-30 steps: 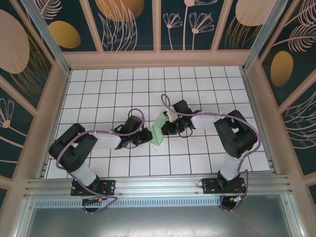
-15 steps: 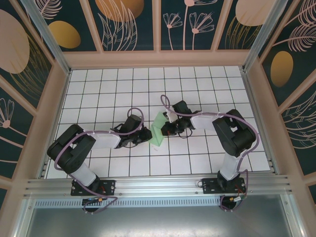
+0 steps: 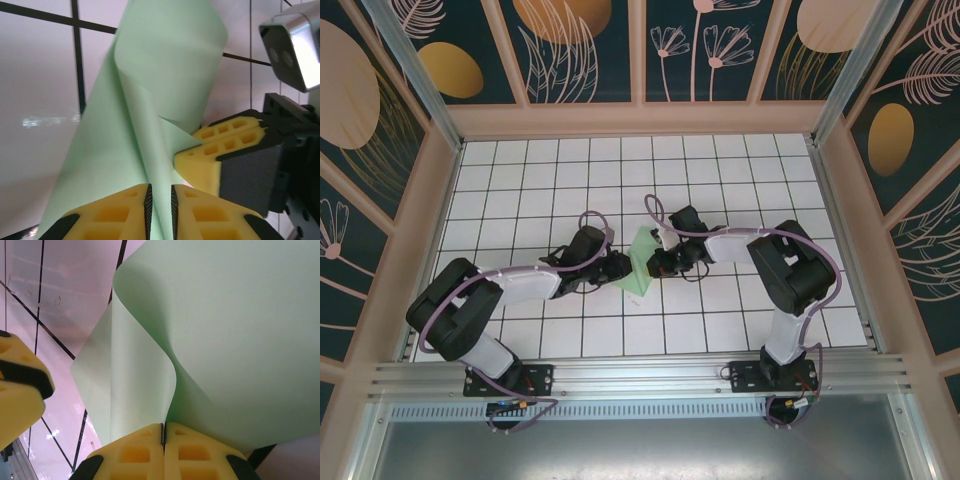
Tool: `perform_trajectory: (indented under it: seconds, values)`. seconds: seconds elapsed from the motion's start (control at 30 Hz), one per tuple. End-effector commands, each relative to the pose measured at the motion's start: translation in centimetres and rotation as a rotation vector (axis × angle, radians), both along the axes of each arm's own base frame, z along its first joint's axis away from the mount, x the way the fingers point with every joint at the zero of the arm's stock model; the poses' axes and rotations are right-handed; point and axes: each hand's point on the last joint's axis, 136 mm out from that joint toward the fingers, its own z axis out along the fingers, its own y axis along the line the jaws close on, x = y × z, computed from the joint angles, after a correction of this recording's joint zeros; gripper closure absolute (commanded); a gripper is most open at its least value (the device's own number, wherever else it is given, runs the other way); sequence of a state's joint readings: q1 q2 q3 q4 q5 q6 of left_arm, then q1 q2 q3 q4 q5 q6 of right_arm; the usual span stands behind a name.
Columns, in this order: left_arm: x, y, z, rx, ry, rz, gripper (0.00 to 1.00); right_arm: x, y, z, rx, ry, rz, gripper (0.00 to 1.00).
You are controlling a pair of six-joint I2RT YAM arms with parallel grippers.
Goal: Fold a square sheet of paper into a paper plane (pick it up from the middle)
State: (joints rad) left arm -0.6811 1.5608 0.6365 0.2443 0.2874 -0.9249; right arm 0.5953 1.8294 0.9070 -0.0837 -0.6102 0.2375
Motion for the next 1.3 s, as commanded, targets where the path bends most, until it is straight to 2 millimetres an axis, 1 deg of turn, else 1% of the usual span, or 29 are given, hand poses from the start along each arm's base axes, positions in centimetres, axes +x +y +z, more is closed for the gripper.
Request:
perform_trajectory:
  seconds: [0.0,0.1,0.23,0.33,0.37,0.4,0.43,0.67,0.8,0.93,1.0,1.1,1.13,1.17,1.27]
  values:
    - [0.6,-2.1,1.7,-0.083,-0.029,-0.054,0.79,0.3,-0.1,-0.1,0.006,-0.023,-0.001,1.0]
    - [1.1,-2.7,1.4,-0.12,-0.021,-0.044,0.81,0.4,-0.2,-0.2,0.003,-0.027,-0.007,1.0]
    - [1.7,-2.9,0.8,-0.126,-0.019,-0.016,0.81,0.3,-0.4,-0.3,-0.002,-0.024,-0.011,1.0]
    - [1.8,-3.0,-0.2,-0.118,-0.003,-0.007,0.81,0.3,-0.4,-0.3,-0.003,-0.023,-0.013,1.0]
    - [2.0,-3.1,0.0,-0.127,-0.006,-0.008,0.82,0.4,-0.3,-0.2,-0.001,-0.026,-0.013,1.0]
    - [1.8,-3.2,-1.1,-0.12,0.017,-0.009,0.82,0.4,-0.4,-0.2,-0.002,-0.025,-0.014,1.0]
    - [1.9,-3.2,-1.4,-0.124,0.023,-0.008,0.82,0.4,-0.4,-0.1,-0.004,-0.027,-0.014,1.0]
    - [2.0,-3.2,-2.5,-0.105,0.036,0.002,0.82,1.1,-0.4,0.8,0.012,-0.045,-0.028,1.0]
    - [1.9,-3.0,-3.1,-0.089,0.044,0.001,0.82,1.3,-0.5,0.7,0.004,-0.043,-0.034,1.0]
    - [1.7,-2.6,-3.6,-0.072,0.049,0.01,0.82,1.5,-0.7,1.0,-0.004,-0.041,-0.047,0.97]
    - [1.7,-2.4,-4.1,-0.053,0.055,0.015,0.82,2.0,-1.0,1.8,-0.002,-0.06,-0.076,0.91]
    - [1.7,-2.3,-4.6,-0.04,0.066,0.015,0.83,2.5,-1.5,3.8,0.029,-0.094,-0.125,0.87]
    - [1.7,-2.2,-4.8,-0.034,0.069,0.017,0.83,2.5,-1.6,4.3,0.03,-0.098,-0.141,0.83]
    - [1.6,-2.2,-4.9,-0.031,0.07,0.016,0.82,2.4,-1.7,4.7,0.035,-0.103,-0.149,0.8]
    - [1.6,-2.2,-5.0,-0.024,0.071,0.01,0.82,1.9,-2.0,4.9,0.043,-0.085,-0.166,0.75]
